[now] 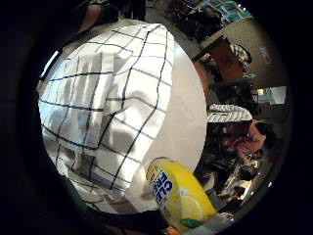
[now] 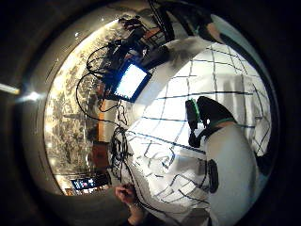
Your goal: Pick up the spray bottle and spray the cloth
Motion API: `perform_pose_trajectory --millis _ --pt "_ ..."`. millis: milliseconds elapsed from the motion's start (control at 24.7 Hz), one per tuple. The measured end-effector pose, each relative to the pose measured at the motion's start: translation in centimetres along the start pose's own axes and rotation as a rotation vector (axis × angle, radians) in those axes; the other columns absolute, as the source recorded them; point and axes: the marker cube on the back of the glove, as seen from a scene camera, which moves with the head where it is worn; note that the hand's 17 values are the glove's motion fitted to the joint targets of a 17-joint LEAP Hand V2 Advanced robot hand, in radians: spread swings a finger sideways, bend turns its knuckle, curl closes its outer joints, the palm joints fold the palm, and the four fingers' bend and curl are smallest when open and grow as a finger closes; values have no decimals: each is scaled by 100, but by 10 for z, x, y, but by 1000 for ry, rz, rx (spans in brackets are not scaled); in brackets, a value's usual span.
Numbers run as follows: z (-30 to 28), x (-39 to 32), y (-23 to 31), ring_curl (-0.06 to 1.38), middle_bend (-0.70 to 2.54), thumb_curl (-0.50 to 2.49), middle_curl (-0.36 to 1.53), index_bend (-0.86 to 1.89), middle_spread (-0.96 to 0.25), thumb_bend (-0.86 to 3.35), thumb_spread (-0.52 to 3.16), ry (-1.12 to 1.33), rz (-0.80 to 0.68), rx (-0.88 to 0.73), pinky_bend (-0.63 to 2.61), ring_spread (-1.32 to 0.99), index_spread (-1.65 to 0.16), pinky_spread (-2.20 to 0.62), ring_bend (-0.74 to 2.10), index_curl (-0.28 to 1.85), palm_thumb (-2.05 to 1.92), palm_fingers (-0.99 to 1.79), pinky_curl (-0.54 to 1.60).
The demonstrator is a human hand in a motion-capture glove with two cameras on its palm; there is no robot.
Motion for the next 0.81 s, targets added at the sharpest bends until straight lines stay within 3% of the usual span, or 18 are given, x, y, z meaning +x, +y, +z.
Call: perform_pose_trajectory --millis 811 --pt "-1 -12 11 22 32 32 30 13 7 26 113 6 -14 0 33 5 -36 28 29 23 73 43 28"
